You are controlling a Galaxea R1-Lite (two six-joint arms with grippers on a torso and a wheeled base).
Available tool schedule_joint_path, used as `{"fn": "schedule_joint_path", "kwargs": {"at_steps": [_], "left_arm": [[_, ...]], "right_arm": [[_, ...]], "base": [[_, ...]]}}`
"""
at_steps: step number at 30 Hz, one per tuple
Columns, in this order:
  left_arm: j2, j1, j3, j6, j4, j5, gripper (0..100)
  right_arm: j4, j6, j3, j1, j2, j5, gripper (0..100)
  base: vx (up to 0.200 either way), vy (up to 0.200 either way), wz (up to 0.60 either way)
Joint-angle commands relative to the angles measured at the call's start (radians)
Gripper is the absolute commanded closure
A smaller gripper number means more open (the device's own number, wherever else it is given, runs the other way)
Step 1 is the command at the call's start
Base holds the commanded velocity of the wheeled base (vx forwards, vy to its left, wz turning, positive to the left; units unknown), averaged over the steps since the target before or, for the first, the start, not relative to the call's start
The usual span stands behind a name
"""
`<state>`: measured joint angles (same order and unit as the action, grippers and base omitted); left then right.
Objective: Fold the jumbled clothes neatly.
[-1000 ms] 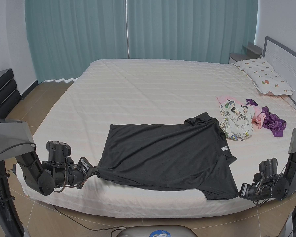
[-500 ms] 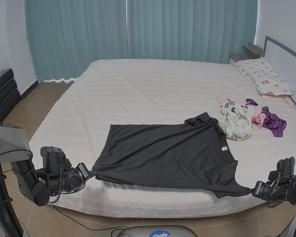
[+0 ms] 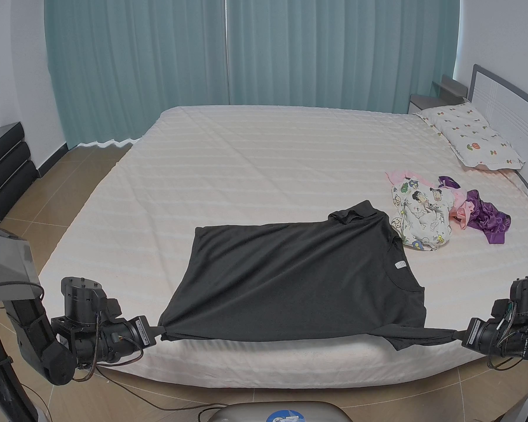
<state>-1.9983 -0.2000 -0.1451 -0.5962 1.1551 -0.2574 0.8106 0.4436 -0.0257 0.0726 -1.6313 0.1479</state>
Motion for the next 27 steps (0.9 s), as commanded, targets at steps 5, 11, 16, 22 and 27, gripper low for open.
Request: {"fn": "schedule_joint_path", "kwargs": {"at_steps": [5, 11, 16, 22, 27], "left_arm": [[0.009, -0.036, 0.087, 0.044, -0.005, 0.000, 100], [0.019, -0.044, 0.081, 0.064, -0.054, 0.000, 100], [0.036, -0.042, 0.033, 0.047, -0.057, -0.003, 100], [0.151, -0.049, -0.090, -0.111, -0.114, 0.001, 100], [0.144, -0.038, -0.241, -0.125, -0.339, -0.002, 100]], "right_arm": [[-0.010, -0.049, 0.003, 0.021, 0.024, -0.001, 100], [-0.090, -0.071, 0.004, 0.021, 0.056, 0.001, 100], [-0.094, -0.066, -0.075, 0.024, 0.071, 0.022, 100], [-0.097, -0.052, -0.220, 0.016, 0.059, 0.056, 100], [-0.130, -0.028, -0.339, 0.009, 0.013, 0.075, 100]], "base": [[0.000, 0.000, 0.00], [0.000, 0.000, 0.00], [0.000, 0.000, 0.00], [0.000, 0.000, 0.00], [0.000, 0.000, 0.00]]}}
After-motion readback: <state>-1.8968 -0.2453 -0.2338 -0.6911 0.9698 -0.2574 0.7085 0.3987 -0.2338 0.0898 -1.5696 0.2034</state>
